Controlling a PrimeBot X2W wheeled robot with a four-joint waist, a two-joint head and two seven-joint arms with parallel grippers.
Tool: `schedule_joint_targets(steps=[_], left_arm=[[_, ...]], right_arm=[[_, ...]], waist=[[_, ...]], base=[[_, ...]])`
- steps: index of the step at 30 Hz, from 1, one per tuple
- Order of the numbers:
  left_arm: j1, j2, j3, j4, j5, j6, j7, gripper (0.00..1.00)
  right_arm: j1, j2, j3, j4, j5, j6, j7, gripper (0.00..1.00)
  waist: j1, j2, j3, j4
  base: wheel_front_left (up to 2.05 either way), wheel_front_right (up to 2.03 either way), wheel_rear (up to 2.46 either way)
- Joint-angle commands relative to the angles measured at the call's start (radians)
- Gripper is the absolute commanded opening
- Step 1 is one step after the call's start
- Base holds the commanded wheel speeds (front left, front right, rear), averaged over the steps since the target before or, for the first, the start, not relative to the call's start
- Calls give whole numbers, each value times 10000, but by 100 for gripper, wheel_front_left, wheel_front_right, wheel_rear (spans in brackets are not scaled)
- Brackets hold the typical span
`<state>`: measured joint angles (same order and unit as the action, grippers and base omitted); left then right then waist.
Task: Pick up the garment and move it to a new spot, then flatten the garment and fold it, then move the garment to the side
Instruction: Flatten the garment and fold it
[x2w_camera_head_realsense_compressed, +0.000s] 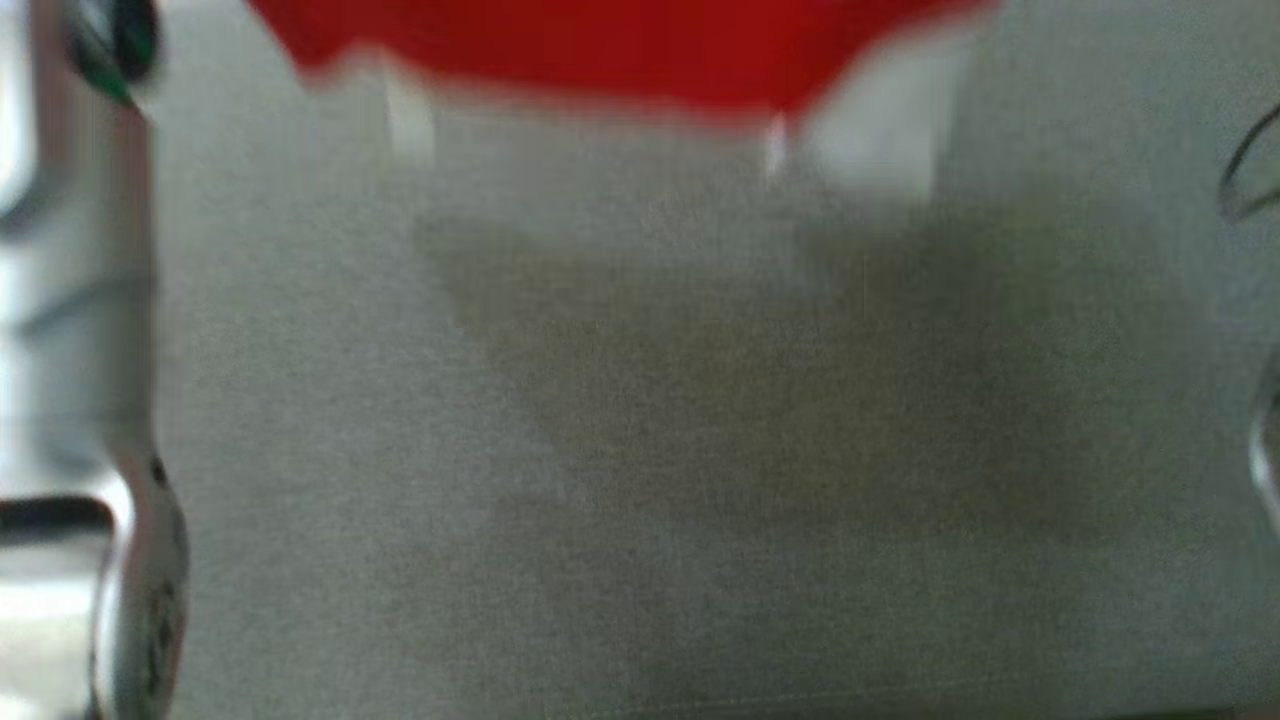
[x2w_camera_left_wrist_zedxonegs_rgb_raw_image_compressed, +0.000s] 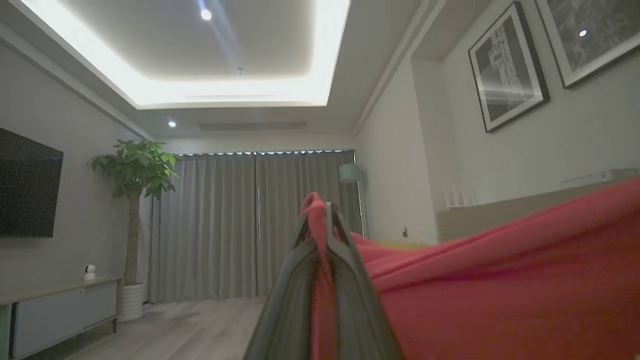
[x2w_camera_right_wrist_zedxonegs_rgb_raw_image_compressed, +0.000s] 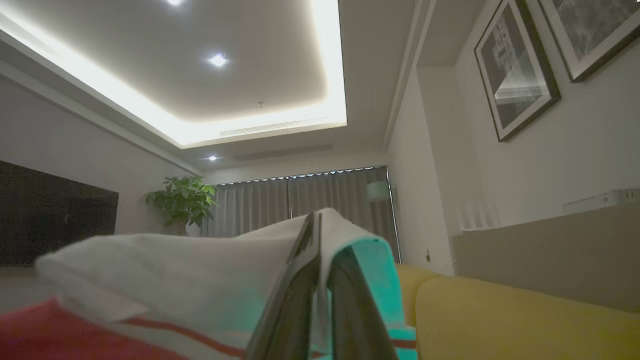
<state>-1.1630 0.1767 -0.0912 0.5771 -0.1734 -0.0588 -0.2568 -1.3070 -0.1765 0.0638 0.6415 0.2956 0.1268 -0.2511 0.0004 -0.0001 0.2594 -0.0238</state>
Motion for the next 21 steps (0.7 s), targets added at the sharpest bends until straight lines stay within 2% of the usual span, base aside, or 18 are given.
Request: schedule_joint_targets(steps=[1,6,9,14,15,21], left_arm=[[-854,472,556,-942,115,184,-44,0],[-325,180,1251,-1628,111,128,-46,0],[684,-151,1581,-1460,-2,-12,-47,0],[3026,-819,2199,-913,-379,-272,-48,0],[3026,-819,2199,-913,-379,-272,-48,0],[6025,-1240,2367,18,-984,-559,-48,0]], right_arm=[[-817,123,-491,-601,-481,39,-99,0],[-756,324,-1527,-883,-1034,39,-103,0],[135,344,-1467,-681,-789,39,-104,0],[2522,261,-932,-589,364,39,-105,0],[2522,261,-932,-589,364,39,-105,0],[5887,347,-109,-498,2249,39,-67,0]], waist=[[-4,1,710,-203],[-4,1,888,-306],[-4,1,939,-355],[-4,1,921,-449],[-4,1,921,-449],[-4,1,412,-604]], base=[[0,0,0],[0,0,0],[0,0,0],[0,0,0],[0,0,0],[0,0,0]])
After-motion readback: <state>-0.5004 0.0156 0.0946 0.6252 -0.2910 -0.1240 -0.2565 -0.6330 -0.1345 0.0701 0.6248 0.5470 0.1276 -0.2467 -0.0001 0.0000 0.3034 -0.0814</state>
